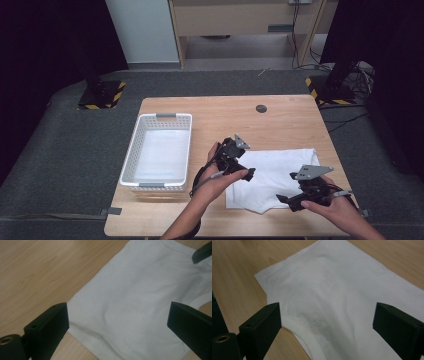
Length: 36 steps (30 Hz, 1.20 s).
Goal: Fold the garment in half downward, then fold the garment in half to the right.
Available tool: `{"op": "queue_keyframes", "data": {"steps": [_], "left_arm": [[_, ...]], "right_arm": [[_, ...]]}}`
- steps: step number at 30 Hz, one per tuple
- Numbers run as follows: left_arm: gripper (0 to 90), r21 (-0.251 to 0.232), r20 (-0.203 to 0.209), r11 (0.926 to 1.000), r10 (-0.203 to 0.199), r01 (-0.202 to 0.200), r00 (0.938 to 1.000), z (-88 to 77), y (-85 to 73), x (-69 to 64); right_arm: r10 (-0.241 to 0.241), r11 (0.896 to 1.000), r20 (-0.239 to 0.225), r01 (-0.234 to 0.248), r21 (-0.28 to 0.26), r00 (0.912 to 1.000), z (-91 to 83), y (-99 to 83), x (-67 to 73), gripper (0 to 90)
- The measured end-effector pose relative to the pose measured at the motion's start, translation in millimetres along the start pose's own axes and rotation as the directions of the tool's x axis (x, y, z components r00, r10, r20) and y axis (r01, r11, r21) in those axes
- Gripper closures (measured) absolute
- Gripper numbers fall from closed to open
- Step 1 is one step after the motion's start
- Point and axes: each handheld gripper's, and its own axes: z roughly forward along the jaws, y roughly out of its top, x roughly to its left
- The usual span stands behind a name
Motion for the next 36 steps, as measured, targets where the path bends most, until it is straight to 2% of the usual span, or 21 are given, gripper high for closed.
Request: {"op": "queue_keyframes", "data": {"steps": [3, 7, 11, 19, 28, 33, 36], "left_arm": [[2.7, -0.001, 0.007, 1.0000, -0.004, 0.004, 1.0000, 2.9, 5.3, 6.0], [2.8, 0.003, 0.040, 1.0000, -0.007, 0.006, 0.9992, 12.4, 12.1, 18.0], [3.1, -0.004, 0.044, 0.9996, -0.027, 0.027, 0.9987, 19.9, 19.5, 30.1], [3.0, 0.006, 0.045, 0.9996, -0.027, 0.027, 0.9986, 25.2, 28.9, 39.7], [3.0, 0.019, 0.032, 0.9987, -0.048, 0.047, 0.9984, 31.7, 25.3, 46.5], [3.4, 0.009, 0.004, 0.9977, -0.067, 0.067, 0.9977, 32.6, 20.6, 51.3], [3.6, 0.016, -0.007, 0.9981, -0.060, 0.060, 0.9982, 33.0, 18.0, 50.2]], "right_arm": [[-0.020, 1.000, -0.014, 0.020, 0.017, 0.9997, 6.1, 6.1, 6.1, 8.3], [-0.023, 0.999, -0.026, 0.024, 0.026, 0.9994, 15.2, 11.0, 10.5, 8.3], [-0.024, 0.999, -0.034, 0.025, 0.034, 0.9991, 24.5, 16.4, 13.9, 8.2], [-0.036, 0.999, -0.051, 0.038, 0.039, 0.9980, 36.3, 25.6, 21.3, 8.2], [-0.051, 0.998, -0.083, 0.054, 0.037, 0.9953, 49.1, 32.5, 34.6, 8.3], [-0.073, 0.996, -0.114, 0.079, 0.048, 0.9908, 67.0, 32.8, 47.6, 9.2], [-0.076, 0.995, -0.121, 0.083, 0.050, 0.9897, 72.8, 32.5, 51.8, 10.0]]}}
